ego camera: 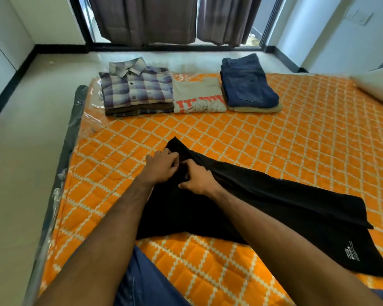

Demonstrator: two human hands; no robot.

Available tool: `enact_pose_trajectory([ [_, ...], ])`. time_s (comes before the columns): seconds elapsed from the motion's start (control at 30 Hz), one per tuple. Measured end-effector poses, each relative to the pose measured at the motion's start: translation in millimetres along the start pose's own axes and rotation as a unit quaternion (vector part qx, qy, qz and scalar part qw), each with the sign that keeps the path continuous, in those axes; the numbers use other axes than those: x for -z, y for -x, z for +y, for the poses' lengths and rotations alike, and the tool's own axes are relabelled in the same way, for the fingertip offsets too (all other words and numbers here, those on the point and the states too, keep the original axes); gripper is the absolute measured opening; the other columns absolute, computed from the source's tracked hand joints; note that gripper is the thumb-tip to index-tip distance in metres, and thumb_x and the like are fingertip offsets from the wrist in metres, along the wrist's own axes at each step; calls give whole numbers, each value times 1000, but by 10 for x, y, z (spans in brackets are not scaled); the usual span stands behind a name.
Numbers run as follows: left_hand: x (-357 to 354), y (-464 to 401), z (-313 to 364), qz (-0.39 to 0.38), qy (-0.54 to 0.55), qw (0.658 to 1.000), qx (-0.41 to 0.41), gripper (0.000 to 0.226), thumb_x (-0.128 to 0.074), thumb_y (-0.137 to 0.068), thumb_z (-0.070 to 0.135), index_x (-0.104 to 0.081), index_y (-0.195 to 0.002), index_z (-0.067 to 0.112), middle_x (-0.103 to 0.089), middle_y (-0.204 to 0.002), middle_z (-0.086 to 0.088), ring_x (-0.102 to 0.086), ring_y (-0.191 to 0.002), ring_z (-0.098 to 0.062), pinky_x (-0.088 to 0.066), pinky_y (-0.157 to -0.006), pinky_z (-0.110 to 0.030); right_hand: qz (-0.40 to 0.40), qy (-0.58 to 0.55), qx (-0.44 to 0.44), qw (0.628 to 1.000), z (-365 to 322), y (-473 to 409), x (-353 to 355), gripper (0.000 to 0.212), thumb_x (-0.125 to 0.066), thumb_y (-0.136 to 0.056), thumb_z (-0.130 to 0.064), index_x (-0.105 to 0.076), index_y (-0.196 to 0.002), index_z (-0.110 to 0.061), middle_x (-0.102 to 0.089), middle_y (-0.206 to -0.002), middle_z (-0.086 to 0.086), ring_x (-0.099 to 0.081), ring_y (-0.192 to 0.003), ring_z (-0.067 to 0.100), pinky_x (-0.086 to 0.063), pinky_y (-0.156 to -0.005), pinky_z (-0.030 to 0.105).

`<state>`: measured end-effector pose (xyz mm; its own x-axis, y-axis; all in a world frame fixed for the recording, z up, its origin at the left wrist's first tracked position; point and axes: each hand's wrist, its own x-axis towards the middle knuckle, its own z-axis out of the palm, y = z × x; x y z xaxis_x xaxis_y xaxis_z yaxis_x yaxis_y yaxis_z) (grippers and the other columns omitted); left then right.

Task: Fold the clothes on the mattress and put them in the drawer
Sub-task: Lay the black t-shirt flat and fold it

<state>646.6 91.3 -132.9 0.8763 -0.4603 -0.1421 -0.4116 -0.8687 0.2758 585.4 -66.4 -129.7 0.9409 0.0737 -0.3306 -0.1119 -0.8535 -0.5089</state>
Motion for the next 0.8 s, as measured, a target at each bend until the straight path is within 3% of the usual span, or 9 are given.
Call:
enact_pose_trajectory([
  [0.1, 109, -30, -21, 18, 76, 996, -41, 8, -51, -100, 25, -46, -97, 30, -48, -102, 5, -50, -98, -21, -32, -88, -45, 20, -176, -72, 982, 43, -13, 31, 67, -79, -87, -22, -41, -142, -15, -58, -94, -4, -59, -80, 8, -45, -62, 22],
  [0.17, 166, -38, -50, 30, 145, 986, -76, 8, -52, -101, 25, -46, -98, 28, -51, -97, 8, -51, -94, -17, -34, -89, -47, 36, -252, -95, 962, 67, -4, 84, 57, -77, -89, -24, -48, -137, -13, -64, -109, 0, -64, -92, 11, -53, -74, 25],
  [0.23, 179, -44, -78, 21, 231, 969, -85, 9, -52, -103, 33, -45, -104, 28, -55, -100, 10, -55, -96, -15, -39, -90, -48, 42, -310, -102, 944, 110, 14, 132, 45, -76, -89, -24, -60, -129, -12, -71, -117, 5, -70, -100, 19, -59, -91, 39],
  [0.3, 206, -35, -98, -37, 334, 940, -52, 34, -58, -99, 42, -41, -123, 27, -55, -116, 5, -57, -109, -17, -47, -92, -41, 24, -375, -94, 922, 126, 57, 185, 30, -76, -89, -18, -68, -117, -13, -76, -108, 7, -74, -95, 23, -60, -91, 41],
  [0.4, 238, 23, -153, -137, 334, 932, -15, 74, -72, -91, 40, -28, -149, 23, -44, -128, 4, -55, -116, -20, -47, -89, -30, 7, -430, -80, 899, 131, 124, 248, 45, -77, -86, -15, -63, -128, -12, -73, -117, 10, -72, -106, 30, -58, -92, 44],
  [0.47, 212, 20, -227, -122, 255, 959, -24, 61, -73, -91, 34, -44, -142, 19, -45, -125, 4, -54, -115, -21, -46, -90, -34, -6, -465, -65, 883, 124, 175, 297, 36, -69, -91, -6, -63, -126, -9, -73, -112, 12, -72, -101, 30, -57, -90, 44],
  [0.57, 181, -11, -269, -27, 80, 995, -54, 28, -70, -92, 41, -63, -110, 21, -48, -113, 4, -47, -106, -21, -43, -87, -44, -22, -478, -52, 877, 166, 229, 378, 38, -68, -91, -3, -58, -127, -11, -68, -123, 17, -71, -106, 33, -58, -91, 47],
  [0.7, 258, 0, -297, -34, 207, 973, -101, 23, -71, -92, 24, -55, -89, 9, -52, -93, -3, -48, -81, -19, -39, -73, -39, -26, -542, -23, 840, 290, 214, 504, 53, -72, -89, 3, -53, -134, -18, -69, -118, 19, -73, -92, 32, -62, -71, 40],
  [0.8, 308, 65, -341, -106, 272, 953, -81, 21, -69, -93, 13, -51, -84, 10, -50, -83, -7, -48, -72, -18, -36, -69, -36, -23, -565, 7, 825, 381, 204, 629, 56, -70, -88, 9, -57, -136, -17, -70, -114, 22, -72, -94, 34, -62, -77, 41],
])
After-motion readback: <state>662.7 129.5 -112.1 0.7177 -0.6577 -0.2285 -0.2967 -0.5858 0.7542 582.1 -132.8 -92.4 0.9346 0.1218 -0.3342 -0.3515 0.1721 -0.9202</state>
